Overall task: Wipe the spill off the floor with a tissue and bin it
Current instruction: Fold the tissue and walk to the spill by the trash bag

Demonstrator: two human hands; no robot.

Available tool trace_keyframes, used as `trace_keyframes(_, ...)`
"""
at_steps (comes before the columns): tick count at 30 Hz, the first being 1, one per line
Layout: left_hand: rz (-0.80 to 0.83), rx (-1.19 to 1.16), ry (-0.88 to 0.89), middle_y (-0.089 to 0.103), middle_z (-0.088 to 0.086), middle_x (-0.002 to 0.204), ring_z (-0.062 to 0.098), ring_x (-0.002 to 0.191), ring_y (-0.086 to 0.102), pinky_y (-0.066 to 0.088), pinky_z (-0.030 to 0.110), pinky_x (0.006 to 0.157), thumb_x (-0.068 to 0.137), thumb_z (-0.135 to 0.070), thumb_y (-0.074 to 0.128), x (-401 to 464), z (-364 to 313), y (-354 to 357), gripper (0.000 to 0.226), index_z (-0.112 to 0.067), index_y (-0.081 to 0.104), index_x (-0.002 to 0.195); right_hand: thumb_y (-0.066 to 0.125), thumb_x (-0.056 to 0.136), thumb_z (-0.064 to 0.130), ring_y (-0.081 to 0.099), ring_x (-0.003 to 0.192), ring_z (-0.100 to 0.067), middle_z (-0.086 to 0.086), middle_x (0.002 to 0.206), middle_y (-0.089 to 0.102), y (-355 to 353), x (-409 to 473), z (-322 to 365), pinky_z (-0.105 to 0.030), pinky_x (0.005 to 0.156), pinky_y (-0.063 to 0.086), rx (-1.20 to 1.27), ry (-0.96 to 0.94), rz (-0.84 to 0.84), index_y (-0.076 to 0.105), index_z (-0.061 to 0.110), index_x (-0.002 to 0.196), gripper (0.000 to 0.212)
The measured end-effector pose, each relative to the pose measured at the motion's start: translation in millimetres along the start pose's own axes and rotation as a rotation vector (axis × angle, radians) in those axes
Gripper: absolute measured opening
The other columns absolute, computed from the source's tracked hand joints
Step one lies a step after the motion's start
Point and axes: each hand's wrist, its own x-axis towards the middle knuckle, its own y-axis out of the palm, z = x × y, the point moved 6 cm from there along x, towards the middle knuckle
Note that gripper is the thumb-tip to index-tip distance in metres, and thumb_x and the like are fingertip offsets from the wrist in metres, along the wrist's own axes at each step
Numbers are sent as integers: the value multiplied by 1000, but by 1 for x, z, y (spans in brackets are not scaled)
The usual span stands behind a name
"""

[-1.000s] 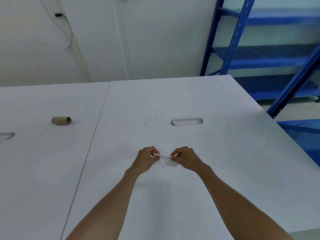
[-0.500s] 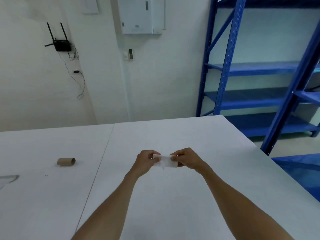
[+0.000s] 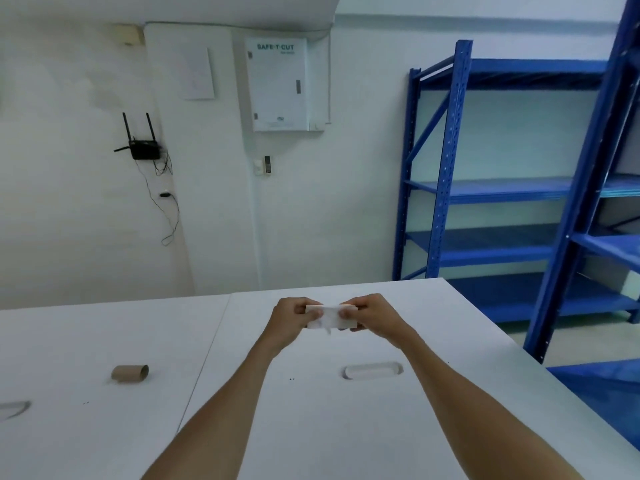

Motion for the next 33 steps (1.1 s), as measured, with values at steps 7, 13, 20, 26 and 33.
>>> trace_keyframes(7,-42,9,51,75,16,94,18,80,68,53,27,76,84,-12,72,14,-40,-9,14,-7,74,96,67,89,17,71,78,-16,-15,85,77,-25,11,37,-26,71,58,-24,-34,7,77,8,97,16)
trace_keyframes(13,-49,-13,80,75,16,95,17,81,68,53,23,76,85,-15,71,13,-64,-5,15,-7,74,98,68,89,20,73,82,-15,-8,90,76,-42,7,56,-29,78,61,-41,-74,-24,77,11,101,17)
trace_keyframes(20,-19,-149,60,70,16,94,25,87,69,61,37,79,85,-7,71,10,-80,5,18,1,71,100,67,91,16,69,77,-13,-12,95,73,-58,-4,73,-23,71,59,-82,-91,-76,74,5,104,18)
trace_keyframes(26,34,-206,67,70,15,90,26,85,69,61,30,73,85,-2,69,6,-78,17,17,5,69,100,67,91,12,67,92,-23,-9,97,70,-57,-22,70,-30,80,60,-10,-52,-98,73,5,105,17)
trace_keyframes(33,151,-198,94,71,14,91,25,87,70,60,35,81,85,-3,69,4,-77,26,16,3,71,100,66,91,11,67,96,-27,-16,104,69,-57,-54,67,-27,77,60,-30,9,-244,72,1,109,21)
